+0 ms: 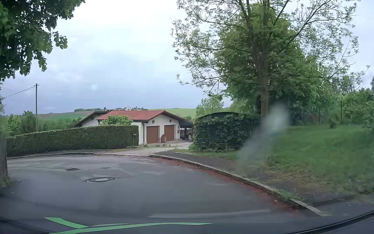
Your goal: Follow the waypoints while adhering to traffic rules and regulations
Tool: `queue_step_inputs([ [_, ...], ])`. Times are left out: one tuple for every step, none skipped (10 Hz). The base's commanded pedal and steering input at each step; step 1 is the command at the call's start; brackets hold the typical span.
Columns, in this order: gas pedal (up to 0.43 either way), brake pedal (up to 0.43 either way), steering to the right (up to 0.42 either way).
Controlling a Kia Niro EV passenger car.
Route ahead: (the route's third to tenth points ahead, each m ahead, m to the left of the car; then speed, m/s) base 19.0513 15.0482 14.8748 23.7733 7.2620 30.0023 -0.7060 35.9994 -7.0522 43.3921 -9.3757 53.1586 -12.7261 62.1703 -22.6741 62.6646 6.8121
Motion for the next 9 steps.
queue_step_inputs([
  [0.0, 0.195, -0.084],
  [0.0, 0.195, -0.101],
  [0.0, 0.201, -0.115],
  [0.0, 0.195, -0.131],
  [0.0, 0.195, -0.148],
  [0.0, 0.195, -0.159],
  [0.0, 0.195, -0.178],
  [0.0, 0.195, -0.196],
  [0.0, 0.195, -0.219],
])
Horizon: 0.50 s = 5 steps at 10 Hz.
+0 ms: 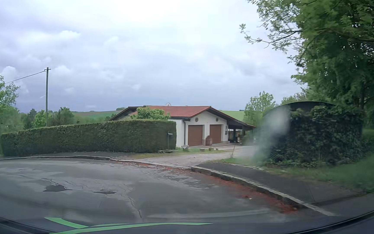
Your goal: Follow the waypoints while adhering to traffic rules and regulations
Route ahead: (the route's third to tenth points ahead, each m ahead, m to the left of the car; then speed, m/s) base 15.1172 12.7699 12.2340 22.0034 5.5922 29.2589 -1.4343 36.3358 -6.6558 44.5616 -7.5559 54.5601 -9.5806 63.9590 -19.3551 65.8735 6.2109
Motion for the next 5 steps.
queue_step_inputs([
  [0.0, 0.195, -0.236],
  [0.0, 0.195, -0.244],
  [0.0, 0.183, -0.254],
  [0.0, 0.177, -0.26],
  [0.0, 0.171, -0.263],
])
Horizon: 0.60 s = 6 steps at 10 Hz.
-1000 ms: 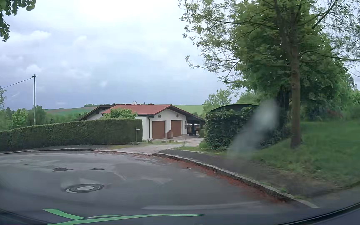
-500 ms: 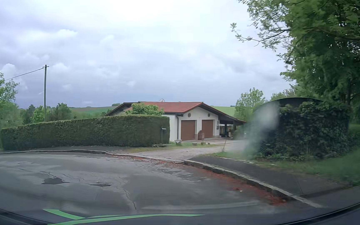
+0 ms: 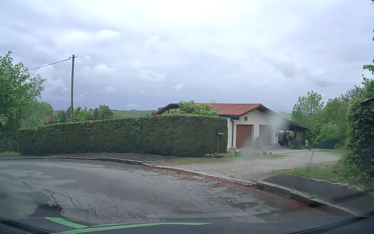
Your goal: Follow the waypoints while adhering to traffic rules and regulations
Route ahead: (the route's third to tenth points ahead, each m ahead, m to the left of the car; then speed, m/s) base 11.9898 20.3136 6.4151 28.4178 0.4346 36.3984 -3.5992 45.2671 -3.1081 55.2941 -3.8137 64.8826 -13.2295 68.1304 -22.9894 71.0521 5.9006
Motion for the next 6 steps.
queue_step_inputs([
  [0.0, 0.171, -0.27],
  [0.0, 0.171, -0.284],
  [0.0, 0.171, -0.302],
  [0.0, 0.165, -0.312],
  [0.0, 0.152, -0.319],
  [0.0, 0.14, -0.323],
])
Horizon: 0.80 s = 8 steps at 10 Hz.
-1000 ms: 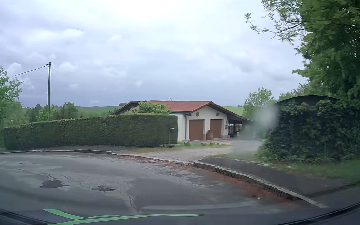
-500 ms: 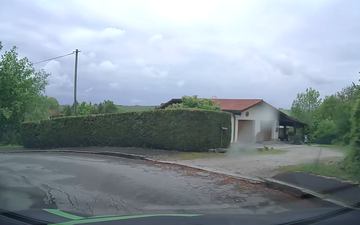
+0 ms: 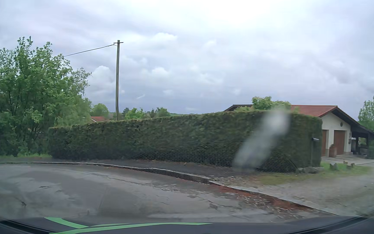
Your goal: Follow the waypoints while adhering to traffic rules and regulations
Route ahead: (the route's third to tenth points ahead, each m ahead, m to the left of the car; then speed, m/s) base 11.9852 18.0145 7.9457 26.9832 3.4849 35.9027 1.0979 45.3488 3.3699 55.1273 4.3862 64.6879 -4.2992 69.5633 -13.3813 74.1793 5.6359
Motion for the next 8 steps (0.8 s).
queue_step_inputs([
  [0.0, 0.128, -0.334],
  [0.0, 0.122, -0.347],
  [0.0, 0.104, -0.358],
  [0.0, 0.085, -0.364],
  [0.0, 0.073, -0.374],
  [0.0, 0.073, -0.383],
  [0.0, 0.067, -0.391],
  [0.0, 0.073, -0.396],
])
